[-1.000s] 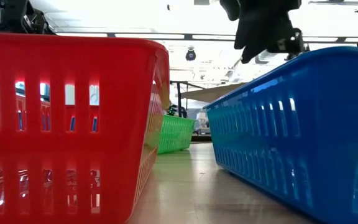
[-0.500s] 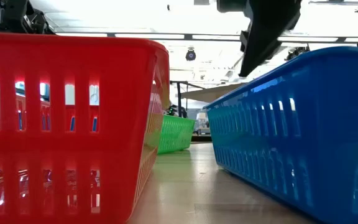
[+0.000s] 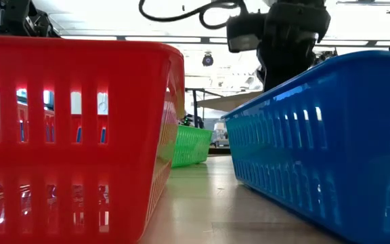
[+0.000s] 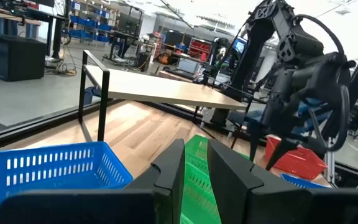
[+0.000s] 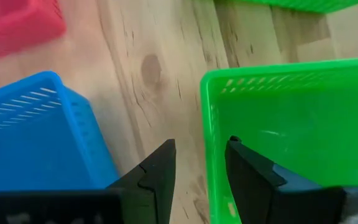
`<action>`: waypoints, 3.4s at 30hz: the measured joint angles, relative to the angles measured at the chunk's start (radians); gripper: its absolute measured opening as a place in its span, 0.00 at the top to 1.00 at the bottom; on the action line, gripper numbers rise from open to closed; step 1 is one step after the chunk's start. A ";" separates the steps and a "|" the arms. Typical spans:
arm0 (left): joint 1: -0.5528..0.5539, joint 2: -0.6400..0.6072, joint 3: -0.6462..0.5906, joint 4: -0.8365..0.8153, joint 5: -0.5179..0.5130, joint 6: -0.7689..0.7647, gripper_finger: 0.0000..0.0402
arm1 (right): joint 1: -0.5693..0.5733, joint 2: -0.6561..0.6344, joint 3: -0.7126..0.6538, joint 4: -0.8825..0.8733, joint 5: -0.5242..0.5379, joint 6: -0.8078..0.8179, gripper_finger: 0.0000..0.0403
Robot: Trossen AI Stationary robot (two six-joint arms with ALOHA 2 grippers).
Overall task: Stack baskets on shelf by color
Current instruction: Put the right green basket on the shelf
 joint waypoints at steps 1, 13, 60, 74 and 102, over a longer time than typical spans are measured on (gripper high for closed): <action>0.000 0.000 0.000 0.000 0.000 0.000 0.84 | 0.000 0.005 0.000 0.001 -0.001 -0.001 0.69; 0.000 0.000 0.000 0.000 0.000 0.000 0.84 | -0.005 0.042 -0.002 -0.063 0.002 0.025 0.69; 0.000 0.000 0.000 0.000 0.000 0.000 0.84 | 0.060 0.052 0.325 -0.238 0.006 0.317 1.00; 0.000 0.000 0.000 0.000 0.000 0.000 0.84 | 0.116 0.052 0.553 -0.391 0.161 0.300 1.00; 0.000 0.000 0.000 0.000 0.000 0.000 0.84 | 0.085 0.051 0.622 -0.871 0.467 0.391 1.00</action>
